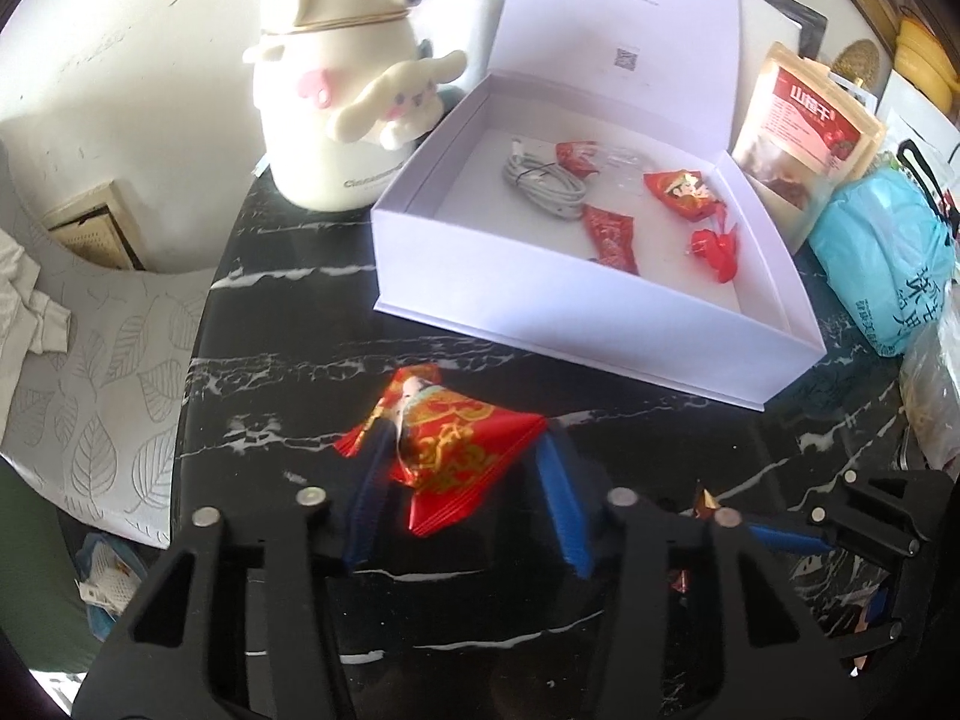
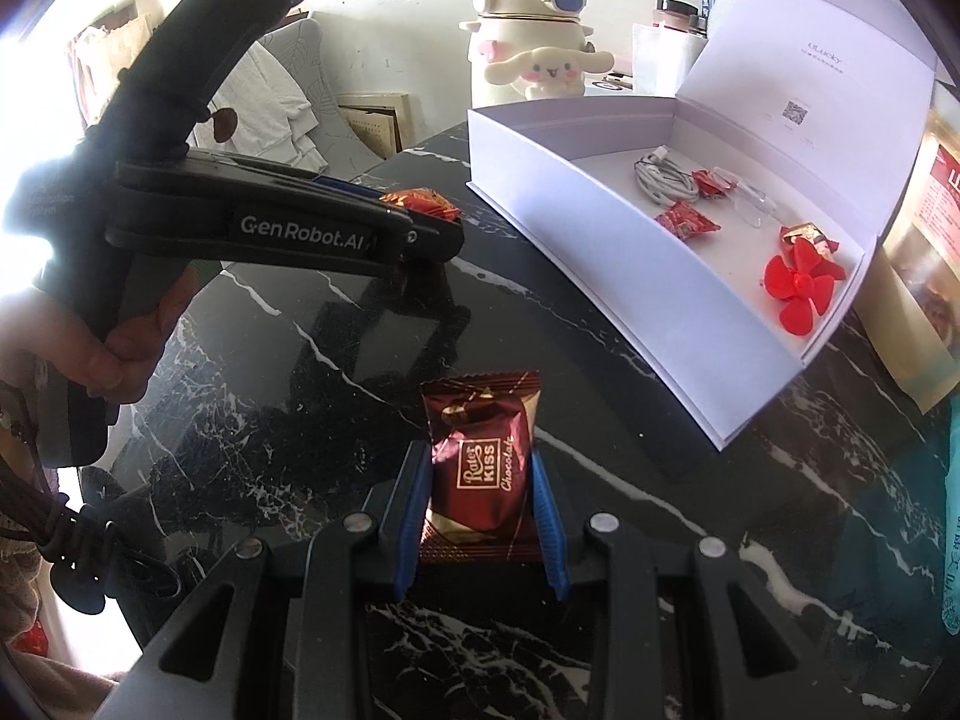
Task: Organize objects
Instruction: 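Grasp the brown chocolate with the right tool while the left tool grasps the red-gold candy, then lift the red-gold candy and brown chocolate off the table with both tools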
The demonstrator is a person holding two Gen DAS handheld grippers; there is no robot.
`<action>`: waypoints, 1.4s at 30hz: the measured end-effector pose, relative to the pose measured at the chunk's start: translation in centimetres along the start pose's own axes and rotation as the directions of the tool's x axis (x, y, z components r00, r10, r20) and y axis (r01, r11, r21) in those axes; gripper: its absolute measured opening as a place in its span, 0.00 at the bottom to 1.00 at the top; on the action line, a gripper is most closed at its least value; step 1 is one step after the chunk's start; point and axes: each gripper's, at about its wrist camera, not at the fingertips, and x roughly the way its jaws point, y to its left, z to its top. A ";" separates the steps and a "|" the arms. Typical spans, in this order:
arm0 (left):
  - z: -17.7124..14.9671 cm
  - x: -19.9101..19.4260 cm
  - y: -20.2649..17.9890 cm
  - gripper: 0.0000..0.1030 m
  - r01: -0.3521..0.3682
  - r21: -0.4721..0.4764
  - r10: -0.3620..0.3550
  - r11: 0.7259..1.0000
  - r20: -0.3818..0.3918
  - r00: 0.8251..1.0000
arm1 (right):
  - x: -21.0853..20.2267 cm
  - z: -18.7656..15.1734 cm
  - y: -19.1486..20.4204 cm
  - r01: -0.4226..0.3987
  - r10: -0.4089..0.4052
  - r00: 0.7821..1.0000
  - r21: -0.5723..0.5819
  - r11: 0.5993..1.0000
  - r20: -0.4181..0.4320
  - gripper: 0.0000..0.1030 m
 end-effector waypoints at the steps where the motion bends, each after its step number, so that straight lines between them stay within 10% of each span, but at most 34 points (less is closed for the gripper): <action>1: 0.0 -0.2 -0.1 0.37 -0.001 0.006 0.001 1.000 0.008 1.000 | 0.0 0.0 0.0 0.001 -0.001 1.000 0.001 1.000 0.000 0.32; 30: -6.2 -5.3 -4.5 0.32 -0.012 0.092 0.014 0.996 -0.019 1.000 | -3.4 -4.3 -0.8 -0.005 0.003 1.000 0.073 0.997 0.024 0.27; 36: -7.3 -6.0 -4.1 0.33 -0.053 0.069 0.053 0.996 0.007 0.999 | -3.4 -4.6 -0.6 -0.001 -0.005 0.999 0.096 0.995 0.054 0.50; 42: -7.3 -5.3 -3.5 0.34 -0.078 0.041 0.078 0.996 -0.007 0.997 | -2.6 -4.2 0.6 0.054 -0.059 0.996 0.070 0.996 0.063 0.50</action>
